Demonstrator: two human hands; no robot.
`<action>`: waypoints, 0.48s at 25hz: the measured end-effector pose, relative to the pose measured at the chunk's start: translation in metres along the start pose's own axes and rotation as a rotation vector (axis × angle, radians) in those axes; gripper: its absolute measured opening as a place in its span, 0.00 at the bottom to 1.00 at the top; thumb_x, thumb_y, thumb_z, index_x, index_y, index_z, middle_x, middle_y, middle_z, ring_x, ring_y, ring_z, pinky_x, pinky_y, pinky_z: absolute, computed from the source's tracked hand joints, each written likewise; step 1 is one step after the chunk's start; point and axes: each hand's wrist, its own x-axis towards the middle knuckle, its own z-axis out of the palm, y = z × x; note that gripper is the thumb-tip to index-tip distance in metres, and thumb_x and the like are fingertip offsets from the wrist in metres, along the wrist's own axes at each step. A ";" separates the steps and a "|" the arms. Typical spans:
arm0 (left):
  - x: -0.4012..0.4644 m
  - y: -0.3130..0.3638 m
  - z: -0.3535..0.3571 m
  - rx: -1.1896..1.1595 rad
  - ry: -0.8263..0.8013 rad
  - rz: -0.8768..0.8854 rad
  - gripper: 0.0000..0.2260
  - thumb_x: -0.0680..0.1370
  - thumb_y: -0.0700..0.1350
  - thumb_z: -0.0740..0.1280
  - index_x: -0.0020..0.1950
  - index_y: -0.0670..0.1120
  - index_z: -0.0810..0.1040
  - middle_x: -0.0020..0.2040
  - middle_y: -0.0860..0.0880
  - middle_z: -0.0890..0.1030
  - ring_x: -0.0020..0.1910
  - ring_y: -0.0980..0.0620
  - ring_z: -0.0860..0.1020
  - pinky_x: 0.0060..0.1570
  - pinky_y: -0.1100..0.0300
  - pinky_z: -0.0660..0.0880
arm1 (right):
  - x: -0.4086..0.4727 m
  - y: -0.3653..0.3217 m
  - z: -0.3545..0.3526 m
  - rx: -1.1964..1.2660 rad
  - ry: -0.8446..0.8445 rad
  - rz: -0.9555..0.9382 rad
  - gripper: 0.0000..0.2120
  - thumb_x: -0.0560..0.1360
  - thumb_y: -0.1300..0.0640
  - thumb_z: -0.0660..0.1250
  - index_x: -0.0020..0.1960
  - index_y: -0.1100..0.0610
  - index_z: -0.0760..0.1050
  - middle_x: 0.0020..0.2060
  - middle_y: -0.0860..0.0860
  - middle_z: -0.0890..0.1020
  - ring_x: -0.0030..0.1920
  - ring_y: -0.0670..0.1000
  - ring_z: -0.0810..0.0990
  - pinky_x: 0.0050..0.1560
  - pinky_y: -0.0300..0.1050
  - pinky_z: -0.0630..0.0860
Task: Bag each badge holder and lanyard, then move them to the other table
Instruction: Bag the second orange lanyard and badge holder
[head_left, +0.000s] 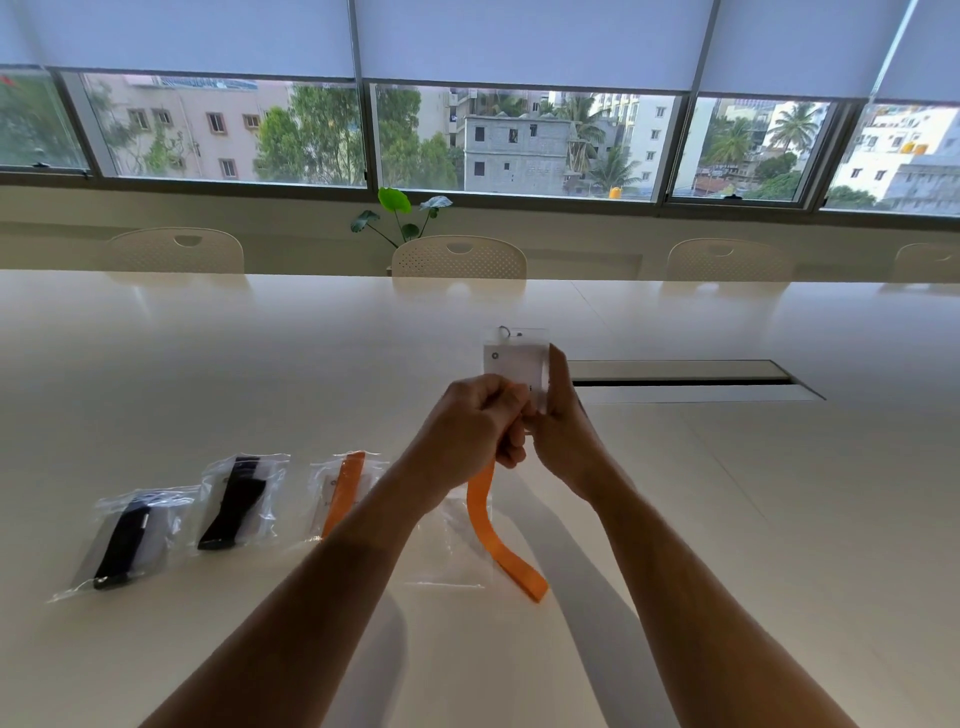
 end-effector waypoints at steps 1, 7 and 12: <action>0.001 0.003 -0.004 -0.011 0.011 0.008 0.12 0.82 0.44 0.59 0.44 0.43 0.78 0.29 0.49 0.79 0.29 0.50 0.80 0.34 0.59 0.80 | -0.001 0.001 0.000 0.015 -0.040 0.003 0.25 0.83 0.69 0.48 0.57 0.43 0.74 0.39 0.55 0.75 0.37 0.46 0.79 0.38 0.38 0.79; 0.008 0.014 -0.023 -0.084 0.208 -0.055 0.08 0.81 0.46 0.63 0.46 0.44 0.78 0.32 0.49 0.80 0.32 0.51 0.79 0.36 0.63 0.77 | -0.007 0.005 0.002 0.011 -0.046 0.108 0.16 0.81 0.66 0.57 0.63 0.49 0.65 0.49 0.53 0.78 0.45 0.48 0.81 0.39 0.39 0.78; 0.012 0.018 -0.032 -0.050 0.337 -0.079 0.06 0.79 0.48 0.66 0.51 0.46 0.76 0.32 0.51 0.77 0.30 0.54 0.74 0.34 0.63 0.75 | -0.013 0.011 0.000 0.028 -0.065 0.217 0.22 0.82 0.62 0.57 0.73 0.48 0.59 0.59 0.53 0.75 0.54 0.53 0.79 0.46 0.48 0.81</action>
